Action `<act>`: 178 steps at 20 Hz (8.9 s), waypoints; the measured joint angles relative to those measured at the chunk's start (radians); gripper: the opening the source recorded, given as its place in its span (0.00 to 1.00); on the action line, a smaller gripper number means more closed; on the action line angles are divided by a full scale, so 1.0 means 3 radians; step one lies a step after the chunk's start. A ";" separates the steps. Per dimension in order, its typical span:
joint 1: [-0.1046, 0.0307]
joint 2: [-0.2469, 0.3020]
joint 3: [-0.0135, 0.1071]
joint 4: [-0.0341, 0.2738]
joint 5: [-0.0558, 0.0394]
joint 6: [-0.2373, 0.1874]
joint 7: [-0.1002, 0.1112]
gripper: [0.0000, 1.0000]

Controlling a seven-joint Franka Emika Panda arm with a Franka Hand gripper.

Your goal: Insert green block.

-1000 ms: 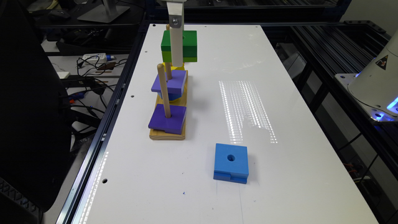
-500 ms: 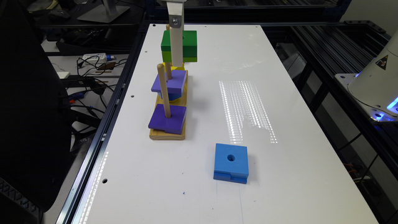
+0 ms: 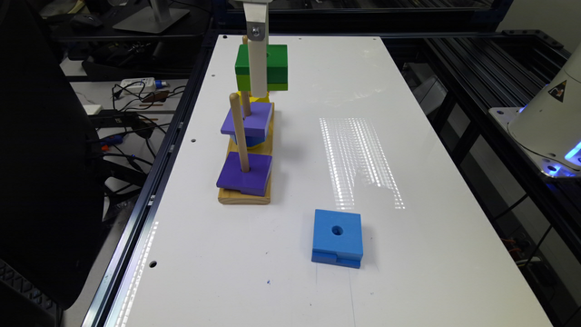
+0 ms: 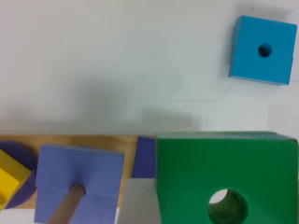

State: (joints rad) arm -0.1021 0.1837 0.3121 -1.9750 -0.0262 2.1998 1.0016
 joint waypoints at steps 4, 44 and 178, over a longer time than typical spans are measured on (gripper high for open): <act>0.0000 0.0000 0.0000 0.0000 0.0000 0.0000 0.0000 0.00; 0.0000 0.0020 0.0000 -0.0022 0.0000 0.0004 0.0000 0.00; -0.0002 0.0503 -0.0035 0.0438 -0.0101 0.0150 -0.0002 0.00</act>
State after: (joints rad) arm -0.1027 0.3347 0.3015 -1.8435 -0.0564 2.2449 1.0010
